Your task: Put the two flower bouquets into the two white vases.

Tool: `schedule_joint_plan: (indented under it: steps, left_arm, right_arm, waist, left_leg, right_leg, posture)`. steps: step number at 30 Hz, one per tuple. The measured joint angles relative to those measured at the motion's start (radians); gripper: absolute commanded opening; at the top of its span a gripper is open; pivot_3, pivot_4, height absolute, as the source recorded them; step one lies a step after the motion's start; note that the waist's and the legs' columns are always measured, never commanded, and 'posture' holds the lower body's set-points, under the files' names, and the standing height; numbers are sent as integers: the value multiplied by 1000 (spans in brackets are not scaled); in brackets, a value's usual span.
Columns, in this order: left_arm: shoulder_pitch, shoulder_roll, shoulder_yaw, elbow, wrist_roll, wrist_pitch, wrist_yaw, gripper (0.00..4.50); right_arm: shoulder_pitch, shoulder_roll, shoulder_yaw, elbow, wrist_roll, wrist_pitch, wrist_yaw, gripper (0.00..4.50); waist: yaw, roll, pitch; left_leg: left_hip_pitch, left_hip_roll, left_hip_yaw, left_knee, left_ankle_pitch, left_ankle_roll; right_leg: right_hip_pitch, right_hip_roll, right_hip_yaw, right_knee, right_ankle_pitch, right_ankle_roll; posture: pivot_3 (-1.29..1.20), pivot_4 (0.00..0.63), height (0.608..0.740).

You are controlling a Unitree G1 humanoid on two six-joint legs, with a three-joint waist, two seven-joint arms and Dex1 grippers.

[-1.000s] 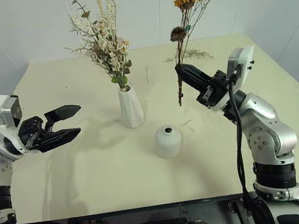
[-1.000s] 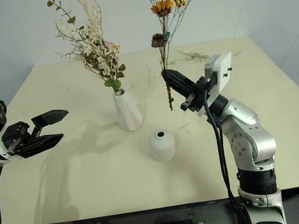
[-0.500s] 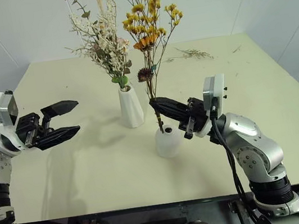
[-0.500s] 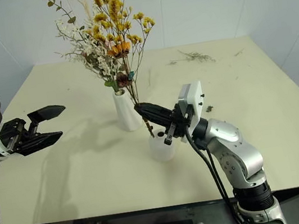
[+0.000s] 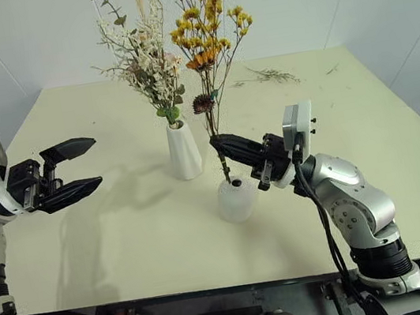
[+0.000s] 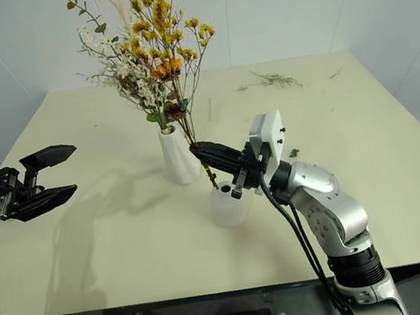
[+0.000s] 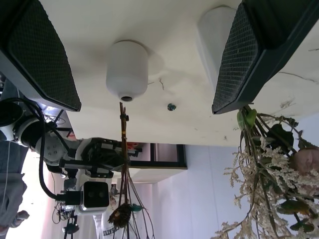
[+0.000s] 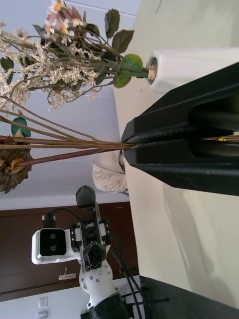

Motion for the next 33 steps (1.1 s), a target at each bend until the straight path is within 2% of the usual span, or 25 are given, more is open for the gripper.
schedule_joint_plan:
  steps: [15, 33]
  left_arm:
    - [24, -2, 15, -36, 11, 9, 0, 4500]
    - [29, -15, 15, -43, 17, 27, 0, 4500]
  right_arm:
    - [20, 0, -10, 84, -2, -34, 15, 26]
    - [104, 12, 10, 86, -23, -101, 5, 26]
  waist:
    - [0, 0, 0]
    - [1, 0, 0]
  left_leg:
    - [0, 0, 0, 0, 0, 0]
    - [1, 0, 0, 0, 0, 0]
  right_leg:
    - [0, 0, 0, 0, 0, 0]
    - [1, 0, 0, 0, 0, 0]
  posture:
    - [0, 150, 740]
    - [0, 150, 740]
